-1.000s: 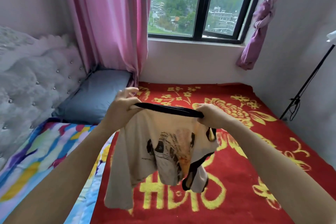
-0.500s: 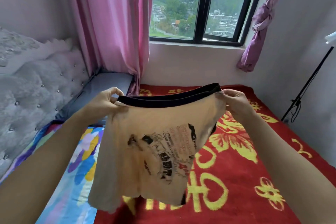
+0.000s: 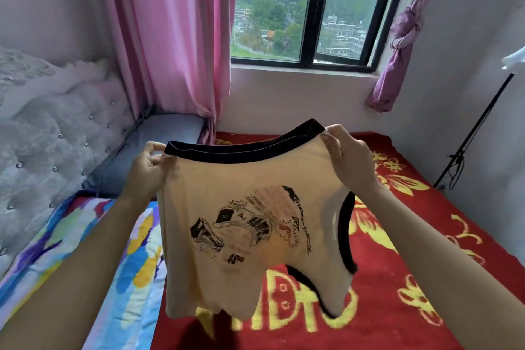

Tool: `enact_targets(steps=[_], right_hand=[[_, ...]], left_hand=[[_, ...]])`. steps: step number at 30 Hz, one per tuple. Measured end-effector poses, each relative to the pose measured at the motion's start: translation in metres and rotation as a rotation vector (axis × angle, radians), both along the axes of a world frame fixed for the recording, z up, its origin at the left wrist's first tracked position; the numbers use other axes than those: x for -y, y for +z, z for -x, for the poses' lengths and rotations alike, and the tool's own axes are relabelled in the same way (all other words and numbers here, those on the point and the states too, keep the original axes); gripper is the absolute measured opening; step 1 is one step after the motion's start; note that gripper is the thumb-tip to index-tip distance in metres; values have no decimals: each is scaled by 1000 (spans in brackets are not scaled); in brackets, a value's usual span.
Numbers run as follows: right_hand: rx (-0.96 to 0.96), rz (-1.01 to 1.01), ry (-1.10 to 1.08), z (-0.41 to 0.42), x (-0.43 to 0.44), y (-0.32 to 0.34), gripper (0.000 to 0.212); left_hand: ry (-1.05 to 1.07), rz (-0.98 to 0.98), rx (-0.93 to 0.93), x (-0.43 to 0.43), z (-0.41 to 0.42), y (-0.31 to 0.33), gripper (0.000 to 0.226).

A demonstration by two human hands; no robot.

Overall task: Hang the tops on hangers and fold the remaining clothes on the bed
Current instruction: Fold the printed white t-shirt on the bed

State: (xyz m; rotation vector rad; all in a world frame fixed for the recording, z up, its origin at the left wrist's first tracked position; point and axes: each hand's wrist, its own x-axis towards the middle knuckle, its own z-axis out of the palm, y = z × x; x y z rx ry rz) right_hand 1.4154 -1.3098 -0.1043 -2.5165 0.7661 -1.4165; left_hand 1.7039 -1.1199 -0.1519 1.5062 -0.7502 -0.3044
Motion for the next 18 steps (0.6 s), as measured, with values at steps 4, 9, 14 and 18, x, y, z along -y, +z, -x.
enact_targets(steps=[4, 9, 14, 18], right_hand=[[-92, -194, 280, -21, -15, 8, 10], [-311, -417, 406, -49, -43, 6, 5], [-51, -871, 440, -7, -38, -32, 37], [-102, -1046, 395, 16, -55, -85, 106]], left_hand=[[-205, -92, 417, 10, 21, 7, 79], [-721, -137, 152, 49, 103, 19, 48], [-529, 52, -23, 65, 119, 13, 23], [-479, 91, 84, 80, 127, 29, 24]])
